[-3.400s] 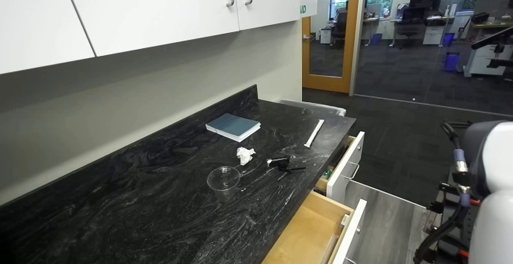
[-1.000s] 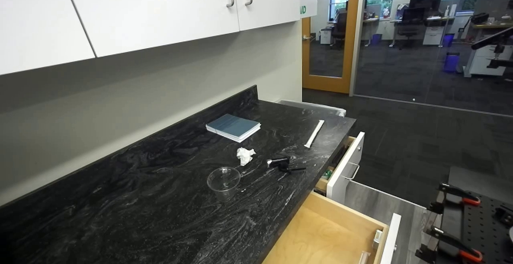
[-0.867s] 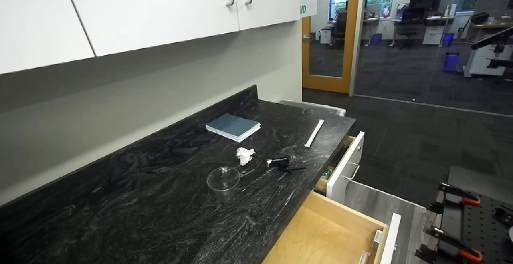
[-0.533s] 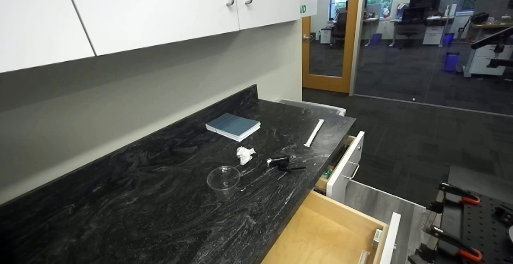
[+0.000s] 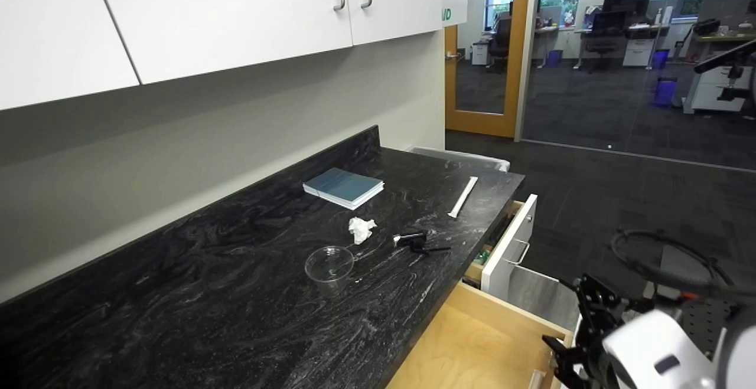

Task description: Open the first and second top drawers from the right of the cabinet. Pick up the tape from the first drawer and put it in the second drawer.

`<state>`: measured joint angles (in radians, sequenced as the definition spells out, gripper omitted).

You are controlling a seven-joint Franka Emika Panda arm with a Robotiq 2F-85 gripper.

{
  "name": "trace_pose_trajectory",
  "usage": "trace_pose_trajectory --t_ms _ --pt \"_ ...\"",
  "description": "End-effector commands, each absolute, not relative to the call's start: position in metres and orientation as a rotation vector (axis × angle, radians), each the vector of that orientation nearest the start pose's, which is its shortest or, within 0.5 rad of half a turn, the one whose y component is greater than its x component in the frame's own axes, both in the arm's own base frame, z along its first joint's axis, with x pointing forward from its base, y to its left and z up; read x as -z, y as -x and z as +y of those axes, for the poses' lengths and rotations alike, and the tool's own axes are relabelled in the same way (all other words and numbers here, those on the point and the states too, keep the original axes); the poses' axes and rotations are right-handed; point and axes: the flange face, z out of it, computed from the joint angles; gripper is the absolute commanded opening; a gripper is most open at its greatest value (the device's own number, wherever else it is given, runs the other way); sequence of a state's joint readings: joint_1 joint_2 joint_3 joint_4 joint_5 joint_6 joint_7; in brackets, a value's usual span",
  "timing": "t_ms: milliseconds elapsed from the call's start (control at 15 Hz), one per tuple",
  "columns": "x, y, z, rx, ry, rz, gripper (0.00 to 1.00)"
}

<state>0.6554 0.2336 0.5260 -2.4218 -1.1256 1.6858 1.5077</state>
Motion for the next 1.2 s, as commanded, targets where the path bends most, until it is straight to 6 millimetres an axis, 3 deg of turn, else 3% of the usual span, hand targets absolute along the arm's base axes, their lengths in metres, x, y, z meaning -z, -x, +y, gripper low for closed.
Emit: trace_pose_trajectory --t_ms 0,267,333,467,600,733,867,1133 --pt "-0.255 -0.249 0.308 -0.803 -2.195 0.310 1.00" --pt "-0.285 -0.268 0.253 -0.814 -2.250 0.203 1.00" --pt "-0.266 -0.273 0.285 -0.801 -2.242 0.247 1.00" --pt "-0.277 -0.275 0.263 -0.809 -2.231 0.203 1.00" --pt "-0.282 -0.271 0.256 -0.823 -2.227 0.191 1.00" --pt "-0.295 -0.294 0.250 -0.846 -2.288 0.001 1.00" --pt "-0.310 -0.314 0.227 -0.840 -2.327 -0.111 1.00" --pt "-0.338 -0.356 0.154 -0.798 -2.423 -0.371 1.00"
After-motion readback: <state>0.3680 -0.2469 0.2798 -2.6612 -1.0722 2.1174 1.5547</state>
